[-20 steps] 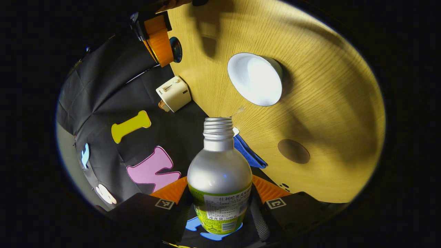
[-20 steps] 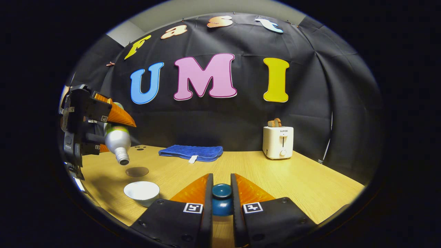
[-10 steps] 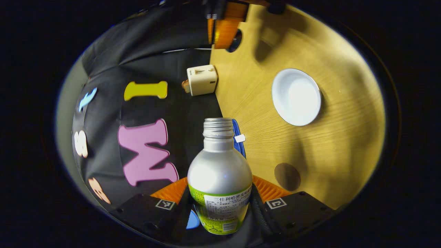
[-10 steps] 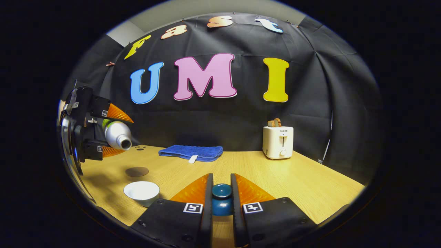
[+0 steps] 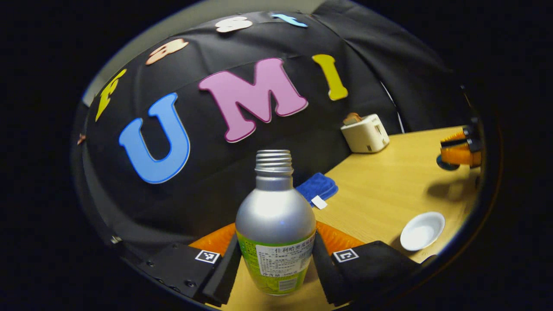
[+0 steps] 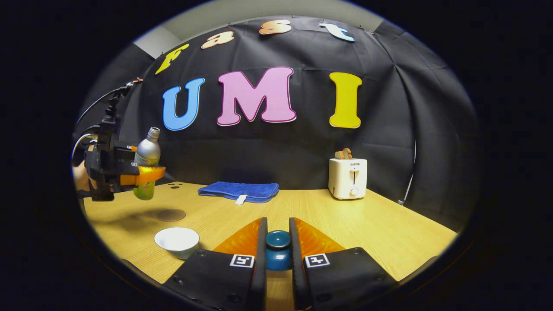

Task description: Open the teacup lid with one hand, grasp the water bottle and pour water into the teacup with the other hand; after pouring, place the water bottle on the coaster and then close the teacup lid.

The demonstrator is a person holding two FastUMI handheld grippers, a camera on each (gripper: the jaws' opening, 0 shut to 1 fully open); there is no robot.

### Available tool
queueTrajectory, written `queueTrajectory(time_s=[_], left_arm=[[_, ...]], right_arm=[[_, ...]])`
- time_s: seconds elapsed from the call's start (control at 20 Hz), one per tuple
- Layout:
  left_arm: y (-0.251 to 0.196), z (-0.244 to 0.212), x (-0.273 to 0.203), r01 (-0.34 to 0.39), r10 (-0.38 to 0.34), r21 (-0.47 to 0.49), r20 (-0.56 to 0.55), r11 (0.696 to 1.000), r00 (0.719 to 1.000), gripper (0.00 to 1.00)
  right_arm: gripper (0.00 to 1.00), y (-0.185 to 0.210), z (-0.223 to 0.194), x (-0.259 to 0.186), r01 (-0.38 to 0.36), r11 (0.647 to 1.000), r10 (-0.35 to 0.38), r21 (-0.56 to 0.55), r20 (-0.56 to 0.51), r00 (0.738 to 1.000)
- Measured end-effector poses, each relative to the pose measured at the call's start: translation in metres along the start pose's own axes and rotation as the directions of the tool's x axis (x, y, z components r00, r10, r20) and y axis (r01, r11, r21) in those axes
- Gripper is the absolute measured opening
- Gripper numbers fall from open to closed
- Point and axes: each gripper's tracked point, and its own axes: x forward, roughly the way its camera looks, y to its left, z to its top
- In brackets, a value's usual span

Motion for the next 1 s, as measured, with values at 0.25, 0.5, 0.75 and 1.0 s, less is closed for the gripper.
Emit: queueTrajectory(time_s=[0.25, 0.5, 0.75, 1.0], left_arm=[[-0.004, -0.017, 0.008, -0.005, 0.015, -0.299, 0.031, 0.954, 0.999, 0.80], [-0.014, -0.032, 0.017, -0.033, 0.023, -0.416, -0.029, 0.909, 0.999, 0.81], [-0.016, -0.033, 0.018, -0.002, 0.001, -0.317, -0.004, 0.948, 1.000, 0.86], [-0.007, -0.034, -0.017, -0.051, 0.037, -0.293, -0.052, 0.955, 0.998, 0.96]], right_arm=[[0.28, 0.000, 0.000, 0.000, -0.001, 1.000, 0.001, 0.000, 0.000, 1.000], [0.28, 0.000, 0.000, 0.000, 0.000, 1.000, 0.000, 0.000, 0.000, 1.000], [0.28, 0.000, 0.000, 0.000, 0.000, 1.000, 0.000, -0.001, 0.001, 1.000], [0.28, 0.000, 0.000, 0.000, 0.000, 1.000, 0.000, -0.001, 0.000, 1.000]])
